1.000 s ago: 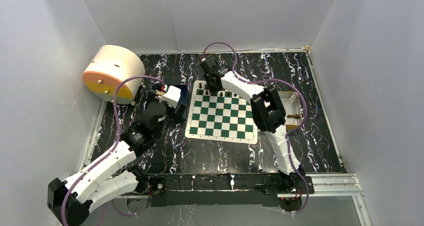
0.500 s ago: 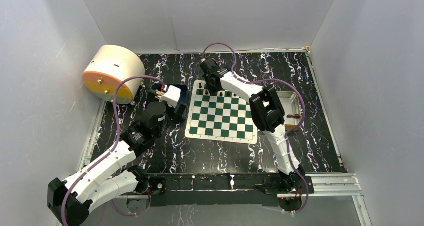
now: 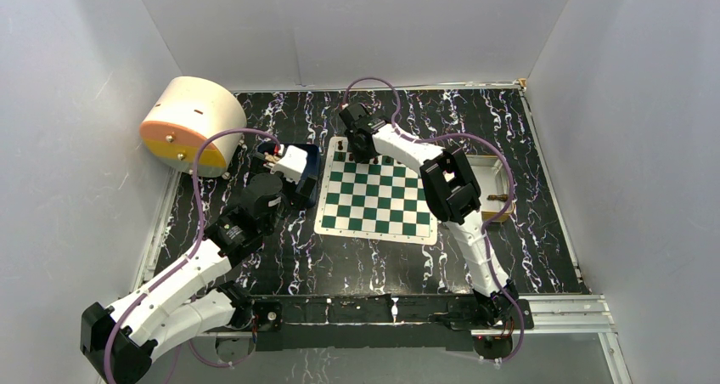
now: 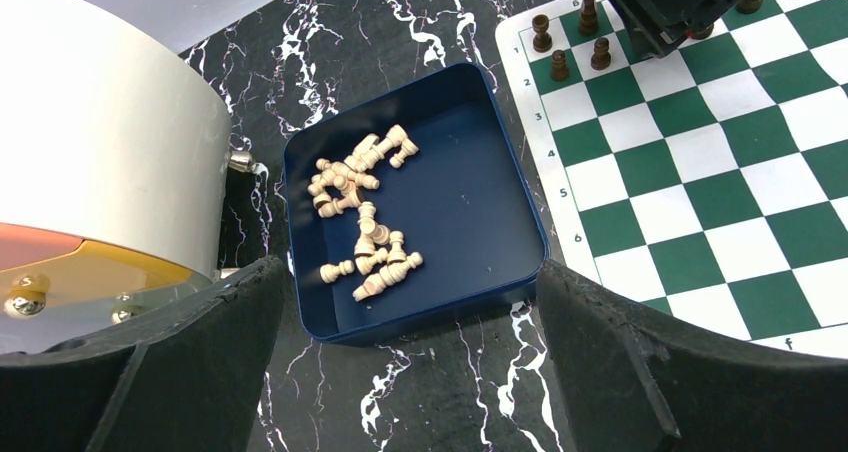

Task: Set up the chess pieces on the board
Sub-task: Place the chess piece on the chessboard, then pick up the chess piece from the storage box.

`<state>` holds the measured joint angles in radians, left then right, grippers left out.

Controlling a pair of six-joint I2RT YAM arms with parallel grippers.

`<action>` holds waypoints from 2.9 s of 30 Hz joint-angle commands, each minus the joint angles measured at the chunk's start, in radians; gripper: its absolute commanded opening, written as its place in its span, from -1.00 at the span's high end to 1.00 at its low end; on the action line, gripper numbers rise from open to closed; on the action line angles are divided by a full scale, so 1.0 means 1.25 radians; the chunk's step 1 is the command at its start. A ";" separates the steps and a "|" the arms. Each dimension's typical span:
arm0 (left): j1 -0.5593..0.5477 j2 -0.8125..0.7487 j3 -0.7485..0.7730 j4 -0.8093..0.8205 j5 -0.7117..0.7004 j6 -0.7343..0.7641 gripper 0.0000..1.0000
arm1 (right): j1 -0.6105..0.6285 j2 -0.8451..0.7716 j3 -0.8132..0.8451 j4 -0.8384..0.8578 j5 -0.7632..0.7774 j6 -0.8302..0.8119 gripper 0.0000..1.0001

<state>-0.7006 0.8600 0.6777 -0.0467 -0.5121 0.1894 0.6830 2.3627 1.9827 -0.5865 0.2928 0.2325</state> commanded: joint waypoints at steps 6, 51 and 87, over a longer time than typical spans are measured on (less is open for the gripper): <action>-0.002 -0.022 -0.002 0.008 -0.009 0.002 -0.87 | 0.003 -0.027 0.059 -0.028 0.003 0.018 0.15; 0.006 0.269 0.112 -0.086 0.285 -0.177 -0.85 | -0.371 -0.740 -0.620 -0.159 0.018 0.064 -0.10; 0.005 0.287 0.113 -0.104 0.214 -0.175 -0.79 | -0.532 -0.559 -0.621 -0.055 -0.096 -0.647 -0.11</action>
<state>-0.6968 1.2209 0.8078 -0.1596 -0.1806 -0.0368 0.0162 1.6241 1.1450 -0.5869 0.1558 -0.4351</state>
